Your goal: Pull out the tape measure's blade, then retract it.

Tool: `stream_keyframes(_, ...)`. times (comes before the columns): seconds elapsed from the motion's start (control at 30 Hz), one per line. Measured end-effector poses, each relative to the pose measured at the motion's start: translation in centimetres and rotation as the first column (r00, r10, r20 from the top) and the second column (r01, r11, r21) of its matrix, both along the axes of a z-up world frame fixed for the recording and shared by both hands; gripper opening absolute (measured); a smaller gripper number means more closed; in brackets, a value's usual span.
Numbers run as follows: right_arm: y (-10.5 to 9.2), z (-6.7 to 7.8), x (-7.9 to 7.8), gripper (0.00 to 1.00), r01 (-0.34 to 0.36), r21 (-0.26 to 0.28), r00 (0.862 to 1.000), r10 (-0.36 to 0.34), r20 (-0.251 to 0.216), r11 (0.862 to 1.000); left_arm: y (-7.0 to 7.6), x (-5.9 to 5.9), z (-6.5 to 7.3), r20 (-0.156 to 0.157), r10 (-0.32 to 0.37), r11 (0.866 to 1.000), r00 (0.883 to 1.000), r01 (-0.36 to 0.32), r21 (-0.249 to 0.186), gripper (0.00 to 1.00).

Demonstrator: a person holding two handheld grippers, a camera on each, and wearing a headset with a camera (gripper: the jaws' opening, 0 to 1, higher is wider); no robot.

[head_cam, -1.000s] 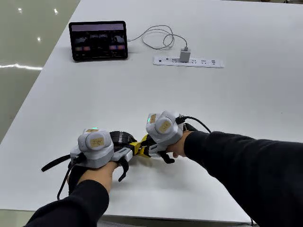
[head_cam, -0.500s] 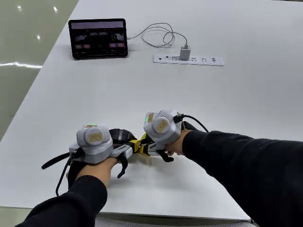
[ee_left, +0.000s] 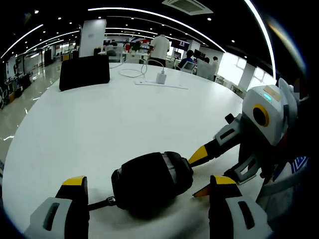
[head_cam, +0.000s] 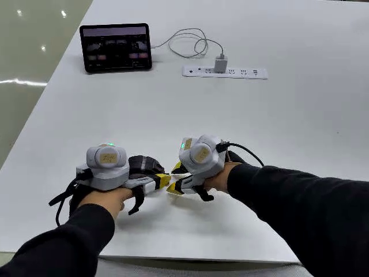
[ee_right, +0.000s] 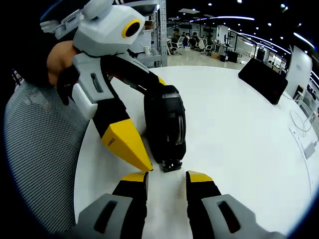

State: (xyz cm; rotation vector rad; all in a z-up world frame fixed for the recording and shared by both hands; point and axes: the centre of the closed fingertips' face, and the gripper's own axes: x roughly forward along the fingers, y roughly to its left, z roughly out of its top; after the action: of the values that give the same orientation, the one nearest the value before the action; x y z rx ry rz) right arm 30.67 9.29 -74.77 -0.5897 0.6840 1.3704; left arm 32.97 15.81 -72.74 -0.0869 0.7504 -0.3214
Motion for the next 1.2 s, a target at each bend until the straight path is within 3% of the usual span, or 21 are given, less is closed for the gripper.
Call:
stream_keyframes(0.17, -0.6, 0.7, 0.1, 0.36, 0.030, 0.009, 1.000, -0.030, -0.001, 1.000, -0.8, -0.6, 0.3, -0.039, -0.076, 0.997, 0.996, 0.074, -0.035, 1.00)
stream_keyframes(0.2, -0.8, 0.9, 0.0, 0.37, 0.037, 0.013, 0.999, -0.037, -0.004, 0.999, -1.3, -1.5, 0.2, -0.098, -0.088, 0.993, 0.991, 0.079, -0.087, 1.00)
stream_keyframes(0.23, -1.0, 1.1, 0.0, 0.38, 0.044, 0.017, 0.999, -0.044, -0.004, 0.999, -1.5, -1.5, 0.3, -0.110, -0.088, 0.989, 0.990, 0.073, -0.132, 1.00)
stream_keyframes(0.33, -1.8, 1.8, -0.1, 0.44, 0.066, 0.028, 0.998, -0.066, -0.006, 0.997, -0.2, -1.2, 1.0, -0.048, -0.112, 0.991, 0.992, 0.108, -0.084, 1.00)
stream_keyframes(0.4, -2.3, 2.1, -0.1, 0.50, 0.082, 0.027, 0.997, -0.082, -0.014, 0.996, 0.0, -1.4, 1.3, -0.039, -0.128, 0.987, 0.991, 0.124, -0.101, 1.00)
stream_keyframes(0.43, -2.8, 2.4, -0.3, 0.52, 0.083, 0.027, 0.997, -0.083, -0.004, 0.996, 0.0, -1.4, 1.9, -0.009, -0.153, 0.982, 0.988, 0.151, -0.113, 1.00)
stream_keyframes(0.5, -3.4, 2.8, -0.4, 0.55, 0.088, 0.034, 0.996, -0.089, 0.007, 0.996, 0.6, -1.5, 2.2, 0.001, -0.158, 0.982, 0.987, 0.157, -0.101, 1.00)
stream_keyframes(0.53, -3.9, 3.0, -0.4, 0.56, 0.098, 0.038, 0.995, -0.099, 0.009, 0.994, 0.8, -1.5, 2.8, 0.034, -0.170, 0.979, 0.985, 0.172, -0.111, 1.00)
stream_keyframes(0.6, -4.8, 3.3, -0.3, 0.58, 0.129, 0.055, 0.992, -0.129, -0.006, 0.990, 1.5, -1.7, 3.1, 0.032, -0.172, 0.978, 0.985, 0.174, -0.113, 1.00)
stream_keyframes(0.67, -5.6, 3.4, -0.3, 0.61, 0.175, 0.065, 0.984, -0.173, -0.038, 0.982, 1.2, -1.7, 4.2, 0.084, -0.197, 0.966, 0.977, 0.208, -0.157, 1.00)
stream_keyframes(0.7, -6.2, 3.5, -0.4, 0.62, 0.196, 0.071, 0.980, -0.192, -0.060, 0.978, 1.8, -1.9, 4.2, 0.078, -0.194, 0.968, 0.978, 0.203, -0.146, 1.00)
stream_keyframes(0.83, -8.2, 4.0, -0.1, 0.65, 0.224, 0.076, 0.974, -0.222, -0.042, 0.972, 2.8, -2.1, 4.5, 0.094, -0.206, 0.967, 0.974, 0.218, -0.130, 1.00)
stream_keyframes(0.9, -9.2, 4.5, 0.1, 0.67, 0.249, 0.086, 0.968, -0.245, -0.047, 0.965, 3.1, -2.3, 4.4, 0.091, -0.220, 0.967, 0.971, 0.230, -0.111, 1.00)
stream_keyframes(0.93, -9.8, 4.8, 0.3, 0.68, 0.263, 0.096, 0.965, -0.260, -0.041, 0.960, 3.4, -2.6, 4.1, 0.072, -0.226, 0.967, 0.971, 0.233, -0.102, 1.00)
stream_keyframes(1.03, -11.2, 5.6, 0.6, 0.69, 0.301, 0.114, 0.954, -0.299, -0.037, 0.947, 3.5, -3.1, 4.1, 0.083, -0.254, 0.962, 0.964, 0.260, -0.082, 1.00)
stream_keyframes(1.2, -13.8, 6.3, 0.4, 0.74, 0.337, 0.138, 0.941, -0.337, -0.024, 0.932, 4.3, -3.8, 4.0, 0.080, -0.252, 0.965, 0.965, 0.256, -0.057, 1.00)
